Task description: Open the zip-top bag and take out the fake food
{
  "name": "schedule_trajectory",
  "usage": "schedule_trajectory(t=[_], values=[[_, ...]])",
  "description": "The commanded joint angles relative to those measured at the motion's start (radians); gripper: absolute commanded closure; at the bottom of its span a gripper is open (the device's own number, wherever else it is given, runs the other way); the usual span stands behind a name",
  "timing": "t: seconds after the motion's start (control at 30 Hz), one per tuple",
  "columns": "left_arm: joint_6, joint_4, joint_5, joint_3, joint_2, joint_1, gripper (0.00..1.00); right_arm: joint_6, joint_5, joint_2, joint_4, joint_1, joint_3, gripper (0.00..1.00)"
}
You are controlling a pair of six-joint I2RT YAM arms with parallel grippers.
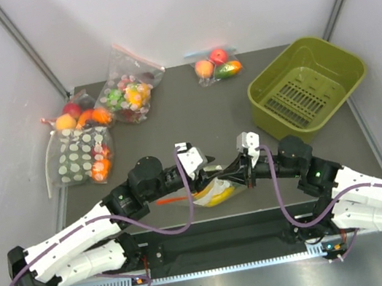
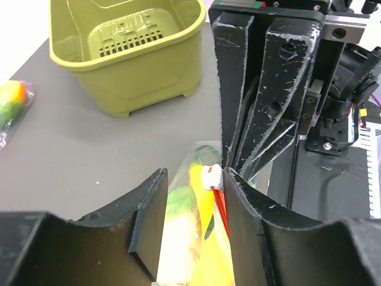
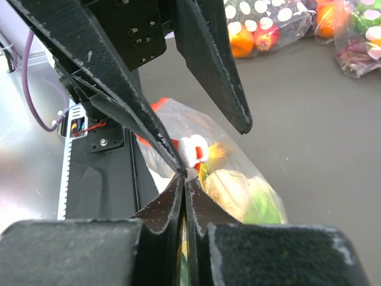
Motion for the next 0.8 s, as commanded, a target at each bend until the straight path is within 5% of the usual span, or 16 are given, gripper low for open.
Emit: schedule_trajectory(t=[0.0, 0.43, 0.77], values=[[-0.001, 0.08, -0.033, 0.015, -0.012, 0.003, 0.53, -0.01, -0.042, -0.008, 0.023, -0.007, 0.03, 1.0], [-0.015, 0.066, 0.04, 0.02, 0.024, 0.003, 0.59, -0.022, -0.044, 0.002, 0.02, -0.007, 0.033, 1.0], [-0.109, 0.0, 0.06, 0.049, 0.001, 0.004, 0.4, -0.025, -0.039, -0.003, 0.021, -0.007, 0.027, 1.0]])
